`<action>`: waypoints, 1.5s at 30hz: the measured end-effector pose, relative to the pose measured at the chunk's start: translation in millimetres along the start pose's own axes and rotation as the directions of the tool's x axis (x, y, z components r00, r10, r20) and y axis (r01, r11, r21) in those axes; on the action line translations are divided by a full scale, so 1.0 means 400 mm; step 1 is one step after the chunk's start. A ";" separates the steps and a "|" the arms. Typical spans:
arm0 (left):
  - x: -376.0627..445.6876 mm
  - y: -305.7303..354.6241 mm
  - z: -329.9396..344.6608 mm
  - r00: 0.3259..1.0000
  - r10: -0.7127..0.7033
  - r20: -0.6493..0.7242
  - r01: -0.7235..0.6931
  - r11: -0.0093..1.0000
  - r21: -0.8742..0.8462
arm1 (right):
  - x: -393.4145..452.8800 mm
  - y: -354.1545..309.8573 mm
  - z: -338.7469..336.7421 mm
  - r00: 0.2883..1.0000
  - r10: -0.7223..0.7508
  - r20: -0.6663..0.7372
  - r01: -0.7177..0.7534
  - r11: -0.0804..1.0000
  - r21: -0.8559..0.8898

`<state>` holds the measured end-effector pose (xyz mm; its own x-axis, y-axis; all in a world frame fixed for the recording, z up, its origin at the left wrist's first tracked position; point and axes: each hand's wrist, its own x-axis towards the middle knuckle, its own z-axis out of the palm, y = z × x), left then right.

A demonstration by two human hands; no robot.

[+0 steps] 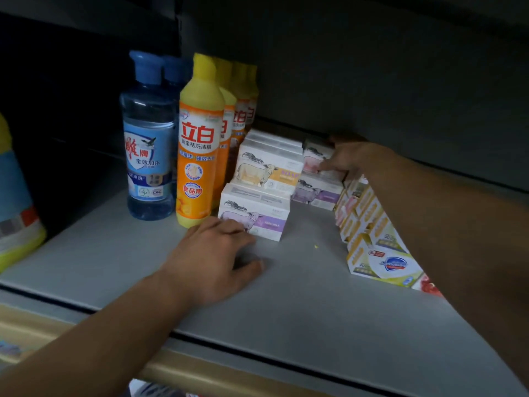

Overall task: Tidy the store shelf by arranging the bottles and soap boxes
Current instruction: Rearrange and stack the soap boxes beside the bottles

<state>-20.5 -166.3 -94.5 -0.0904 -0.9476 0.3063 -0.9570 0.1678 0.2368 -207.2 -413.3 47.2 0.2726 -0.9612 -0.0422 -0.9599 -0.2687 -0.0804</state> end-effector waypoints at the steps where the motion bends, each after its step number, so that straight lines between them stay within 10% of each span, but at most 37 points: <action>1: 0.000 0.001 -0.001 1.000 -0.001 0.005 0.001 1.000 0.002 | 0.005 -0.001 0.000 1.000 0.004 -0.018 -0.005 0.999 -0.038; 13: -0.001 0.005 -0.009 0.999 0.005 0.047 -0.006 1.000 0.025 | -0.098 -0.053 -0.045 0.920 0.027 -0.392 -0.088 0.987 -0.138; 24: -0.022 0.030 -0.043 1.000 -0.010 -0.001 0.010 0.992 -0.128 | -0.459 -0.068 -0.033 0.806 -0.209 -0.553 0.246 0.969 -0.007; 28: -0.061 0.076 -0.085 0.988 -0.153 -0.029 0.074 0.623 -0.779 | -0.577 -0.076 0.061 0.871 -0.265 -0.414 0.368 0.910 0.191; 31: -0.098 0.120 -0.098 0.991 -0.130 0.028 0.066 0.305 -0.950 | -0.629 -0.094 0.131 0.884 -0.322 -0.339 0.433 0.836 0.336; 40: -0.130 0.137 -0.075 0.936 -0.334 0.115 0.132 0.030 -0.991 | -0.703 -0.068 0.321 0.898 -0.263 -0.352 0.440 0.525 0.729; 45: -0.127 0.141 -0.065 0.956 -0.286 0.063 0.095 0.102 -0.990 | -0.685 -0.060 0.359 0.908 -0.142 -0.394 0.418 0.363 0.833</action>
<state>-62.7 -101.5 -72.7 0.1697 -0.9712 0.1673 0.1672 0.1957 0.9663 -249.2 -134.7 -82.2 0.3580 -0.8594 0.3650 -0.1800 -0.4471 -0.8762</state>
